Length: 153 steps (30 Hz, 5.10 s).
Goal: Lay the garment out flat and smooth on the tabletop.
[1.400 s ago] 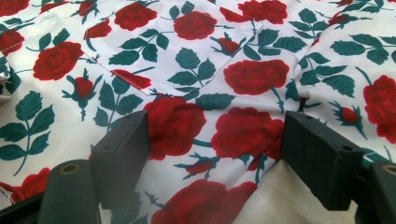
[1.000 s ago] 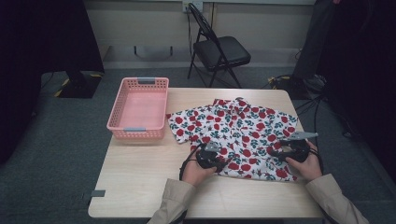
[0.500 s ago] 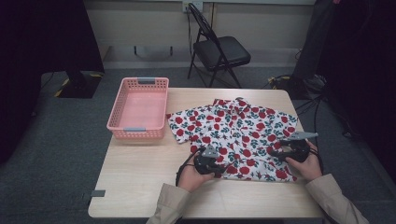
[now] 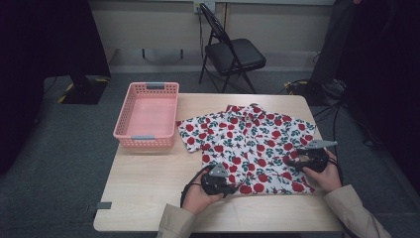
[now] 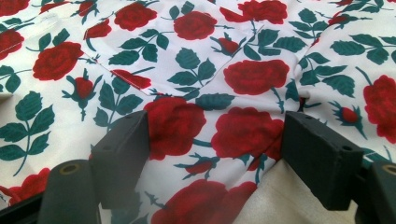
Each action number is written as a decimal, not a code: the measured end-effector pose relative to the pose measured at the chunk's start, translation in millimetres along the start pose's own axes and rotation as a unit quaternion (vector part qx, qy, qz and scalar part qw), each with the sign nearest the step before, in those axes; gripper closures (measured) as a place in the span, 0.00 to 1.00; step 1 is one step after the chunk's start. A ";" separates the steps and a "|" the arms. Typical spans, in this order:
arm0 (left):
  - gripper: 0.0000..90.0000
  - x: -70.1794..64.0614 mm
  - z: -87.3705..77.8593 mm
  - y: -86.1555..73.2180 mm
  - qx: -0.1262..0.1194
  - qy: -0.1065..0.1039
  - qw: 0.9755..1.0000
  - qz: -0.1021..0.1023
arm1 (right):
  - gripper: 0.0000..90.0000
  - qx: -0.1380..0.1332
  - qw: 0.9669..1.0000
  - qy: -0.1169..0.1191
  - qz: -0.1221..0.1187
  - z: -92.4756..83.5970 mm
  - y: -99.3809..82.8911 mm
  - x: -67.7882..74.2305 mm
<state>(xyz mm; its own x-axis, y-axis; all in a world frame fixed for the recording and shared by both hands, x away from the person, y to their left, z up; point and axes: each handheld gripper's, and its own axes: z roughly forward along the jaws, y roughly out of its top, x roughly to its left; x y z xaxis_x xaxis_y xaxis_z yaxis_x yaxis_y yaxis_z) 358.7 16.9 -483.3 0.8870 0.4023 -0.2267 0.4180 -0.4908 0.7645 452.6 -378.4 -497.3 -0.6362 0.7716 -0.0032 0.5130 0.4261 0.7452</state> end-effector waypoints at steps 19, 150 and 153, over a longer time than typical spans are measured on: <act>0.56 6.1 -30.1 -13.8 -0.044 0.045 0.997 -0.041 | 0.26 0.000 1.000 -0.002 0.001 0.1 0.1 0.3; 0.96 -10.2 116.2 79.6 0.031 -0.058 0.996 0.065 | 0.26 0.000 1.000 -0.001 0.001 0.1 0.1 0.2; 0.93 -14.0 112.1 77.6 0.025 -0.063 0.995 0.066 | 0.26 0.000 1.000 -0.001 0.001 0.2 0.1 0.2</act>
<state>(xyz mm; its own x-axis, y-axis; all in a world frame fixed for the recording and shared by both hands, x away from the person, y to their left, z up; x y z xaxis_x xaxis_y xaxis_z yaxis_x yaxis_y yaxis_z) 400.8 -113.4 -488.5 0.9510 0.2327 -0.2036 0.3032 -0.5724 0.7619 452.6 -378.1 -497.3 -0.6342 0.7732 -0.0023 0.5141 0.4239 0.7457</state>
